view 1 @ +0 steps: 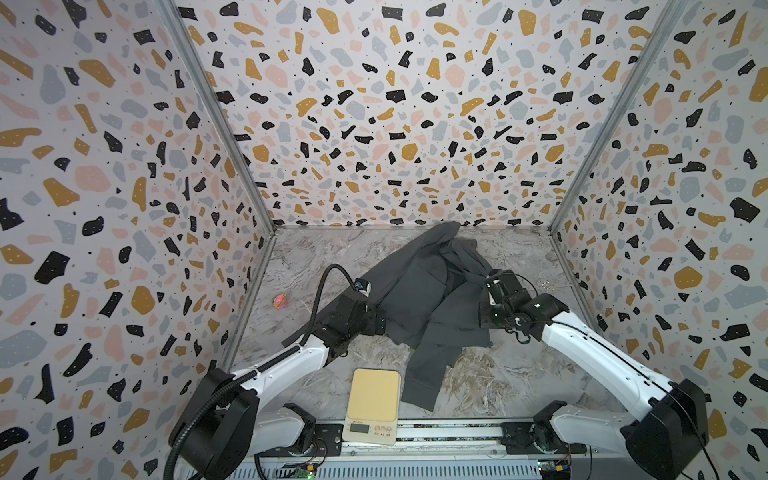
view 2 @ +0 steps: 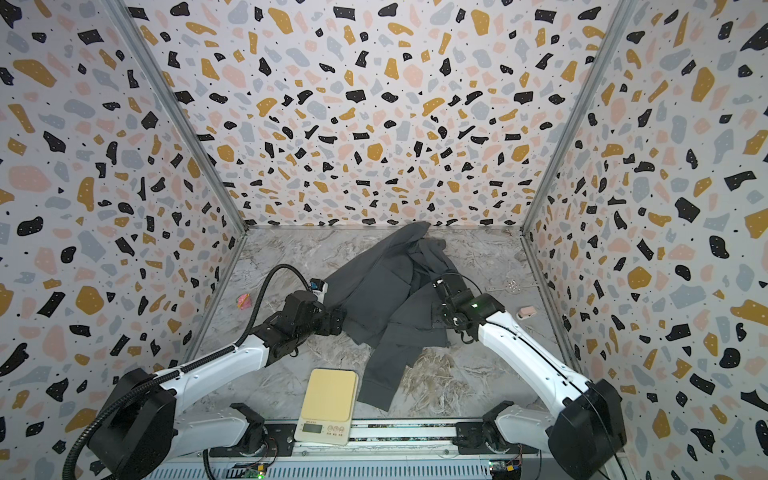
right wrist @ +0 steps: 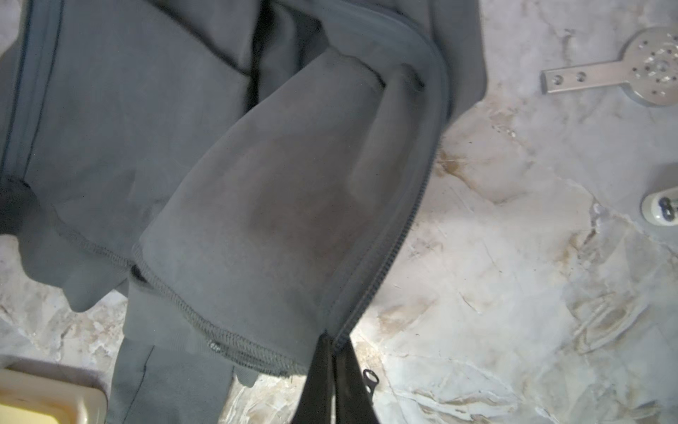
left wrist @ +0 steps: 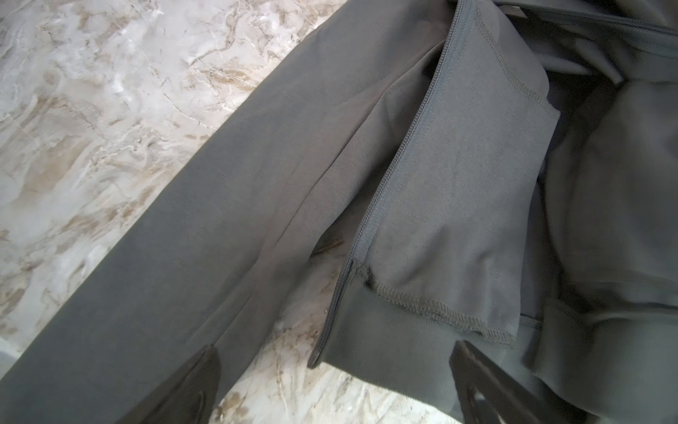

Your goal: Zip up the jacket

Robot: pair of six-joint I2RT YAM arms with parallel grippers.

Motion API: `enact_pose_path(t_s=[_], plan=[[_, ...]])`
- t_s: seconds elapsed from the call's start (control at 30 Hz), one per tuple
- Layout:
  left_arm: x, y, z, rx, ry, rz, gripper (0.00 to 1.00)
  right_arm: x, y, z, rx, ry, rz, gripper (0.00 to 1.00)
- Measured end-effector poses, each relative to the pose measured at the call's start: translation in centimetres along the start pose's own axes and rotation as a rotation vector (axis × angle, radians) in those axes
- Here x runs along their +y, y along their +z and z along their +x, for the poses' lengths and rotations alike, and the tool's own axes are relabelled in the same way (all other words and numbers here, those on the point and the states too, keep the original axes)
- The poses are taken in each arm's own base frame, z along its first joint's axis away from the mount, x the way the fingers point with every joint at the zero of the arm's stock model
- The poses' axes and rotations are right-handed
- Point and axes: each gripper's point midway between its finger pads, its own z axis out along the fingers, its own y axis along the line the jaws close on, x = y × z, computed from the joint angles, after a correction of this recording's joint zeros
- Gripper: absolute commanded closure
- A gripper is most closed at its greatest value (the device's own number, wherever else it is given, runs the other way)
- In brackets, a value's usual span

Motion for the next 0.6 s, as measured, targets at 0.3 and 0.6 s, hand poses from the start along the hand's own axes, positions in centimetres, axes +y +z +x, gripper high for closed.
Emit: enact_pose_path(t_s=[0.3, 0.6], plan=[[-1.7, -3.9, -1.8, -0.158, -0.049, 0.141, 0.0, 12.3, 9.5, -2.2, 0.122, -0.054, -0.169, 0.74], [-5.1, -5.9, -2.5, -0.202, -0.078, 0.283, 0.0, 17.5, 8.4, -6.6, 0.0, 0.03, -0.41, 0.41]])
